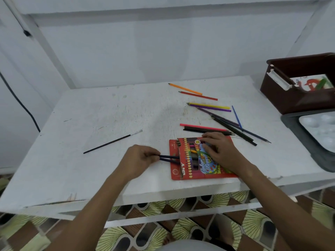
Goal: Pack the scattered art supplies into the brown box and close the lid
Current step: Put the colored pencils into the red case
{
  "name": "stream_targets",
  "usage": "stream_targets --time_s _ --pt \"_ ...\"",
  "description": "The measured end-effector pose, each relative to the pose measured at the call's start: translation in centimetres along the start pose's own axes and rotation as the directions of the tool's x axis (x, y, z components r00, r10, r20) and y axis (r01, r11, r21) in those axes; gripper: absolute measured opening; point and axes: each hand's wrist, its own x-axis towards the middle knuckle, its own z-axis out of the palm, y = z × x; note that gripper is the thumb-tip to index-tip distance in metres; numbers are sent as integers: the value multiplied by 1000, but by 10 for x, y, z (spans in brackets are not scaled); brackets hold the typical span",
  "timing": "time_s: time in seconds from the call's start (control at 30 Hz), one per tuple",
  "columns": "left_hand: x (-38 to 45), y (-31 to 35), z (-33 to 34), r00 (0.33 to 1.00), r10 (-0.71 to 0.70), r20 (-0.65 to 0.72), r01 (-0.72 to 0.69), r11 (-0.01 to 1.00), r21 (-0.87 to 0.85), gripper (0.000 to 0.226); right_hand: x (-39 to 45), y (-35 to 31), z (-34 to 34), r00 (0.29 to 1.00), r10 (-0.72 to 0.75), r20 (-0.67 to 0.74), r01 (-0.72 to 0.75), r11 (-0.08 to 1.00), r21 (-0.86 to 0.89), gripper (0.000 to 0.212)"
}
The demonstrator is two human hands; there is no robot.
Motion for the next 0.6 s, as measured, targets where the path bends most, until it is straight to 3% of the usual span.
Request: stream_targets --time_s 0.2,0.3,0.43,0.6 --pt "8 8 22 962 272 31 -271 930 247 26 -7 -2 -3 996 -24 -91 20 999 -49 25" --pt "6 0 17 959 281 34 -279 921 271 35 -15 4 -6 994 -9 -111 1 997 -75 26" --pt "8 3 13 941 323 102 -338 886 316 24 -22 12 -8 994 17 -104 -23 998 -63 29" --pt "18 23 30 930 319 183 -360 892 273 27 -24 13 -7 994 26 -104 -30 999 -41 31"
